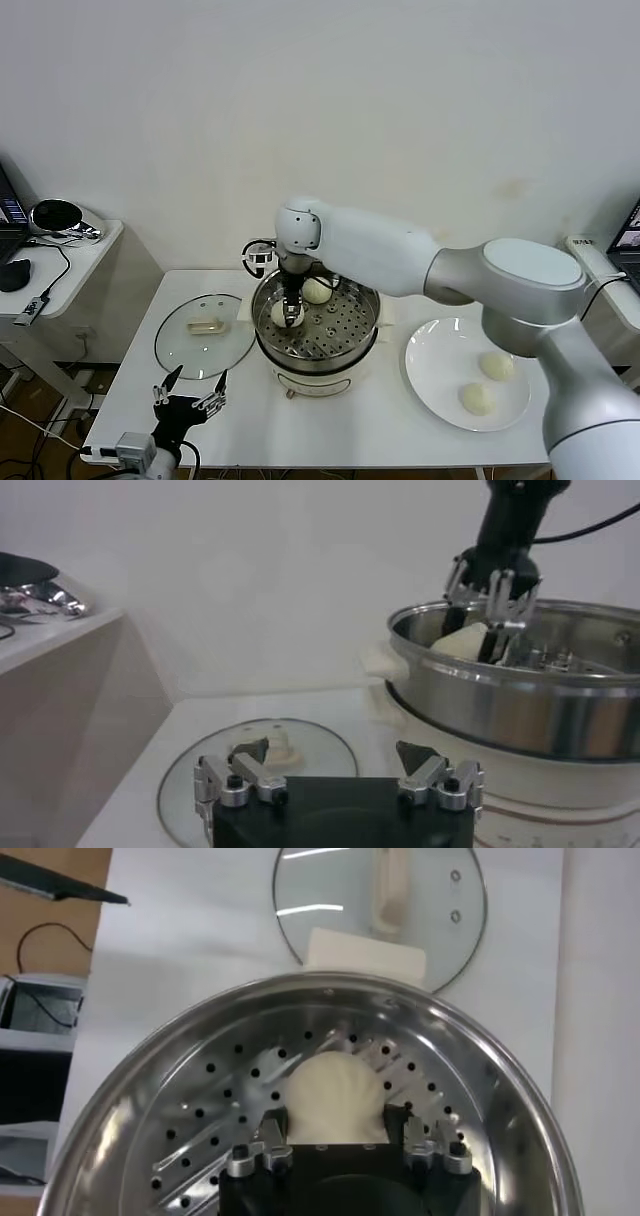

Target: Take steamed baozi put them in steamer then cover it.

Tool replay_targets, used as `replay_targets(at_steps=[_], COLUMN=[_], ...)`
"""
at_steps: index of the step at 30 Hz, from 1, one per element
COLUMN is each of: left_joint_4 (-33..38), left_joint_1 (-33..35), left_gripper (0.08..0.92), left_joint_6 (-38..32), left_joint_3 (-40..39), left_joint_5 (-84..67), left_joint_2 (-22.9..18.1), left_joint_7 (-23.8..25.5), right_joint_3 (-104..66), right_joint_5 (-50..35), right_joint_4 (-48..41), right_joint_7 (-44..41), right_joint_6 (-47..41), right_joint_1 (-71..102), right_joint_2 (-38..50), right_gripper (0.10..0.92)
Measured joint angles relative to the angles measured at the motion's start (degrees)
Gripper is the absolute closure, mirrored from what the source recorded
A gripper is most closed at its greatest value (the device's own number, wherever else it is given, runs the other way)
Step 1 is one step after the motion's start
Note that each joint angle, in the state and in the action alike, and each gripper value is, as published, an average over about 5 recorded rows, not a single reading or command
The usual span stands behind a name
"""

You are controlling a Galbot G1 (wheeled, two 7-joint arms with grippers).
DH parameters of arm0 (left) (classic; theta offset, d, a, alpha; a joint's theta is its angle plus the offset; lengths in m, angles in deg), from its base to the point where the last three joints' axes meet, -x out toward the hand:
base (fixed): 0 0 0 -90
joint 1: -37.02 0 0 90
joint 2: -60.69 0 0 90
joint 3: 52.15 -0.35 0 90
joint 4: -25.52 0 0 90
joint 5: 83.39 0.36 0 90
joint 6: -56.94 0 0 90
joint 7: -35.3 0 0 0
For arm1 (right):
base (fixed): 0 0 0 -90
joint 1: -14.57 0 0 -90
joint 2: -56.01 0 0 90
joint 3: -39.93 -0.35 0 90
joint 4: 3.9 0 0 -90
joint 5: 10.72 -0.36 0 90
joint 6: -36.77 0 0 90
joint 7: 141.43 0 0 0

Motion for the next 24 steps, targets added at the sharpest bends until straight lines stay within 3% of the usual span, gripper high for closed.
replay_targets(at_steps=[10,17,24], left_joint_4=[0.22,0.89,0.99], left_joint_1=[0.14,0.24,0.48], left_gripper=[0.177,0.177,0.177], left_joint_6=[0.07,0.44,0.65], left_joint_3=[-0.16,-0.12,0.0], left_joint_5=[0.04,0.18,0.46], left_joint_2=[-0.35,-0.49,-0.55], left_joint_7=[0.04,0.3,0.36], right_joint_3=[-0.76,-0.93,-0.59], right_joint_5=[0.45,-0.16,-1.99], right_joint_4=[-0.68,3.63,13.36], right_joint_7=[0.36,-0.86,-2.66], right_joint_6=[0.18,0.72,1.92], right_joint_1=[0.46,-1.67,-7.26], right_joint_2=[-0.3,3.86,14.56], right_gripper=[0.212,0.203,0.203])
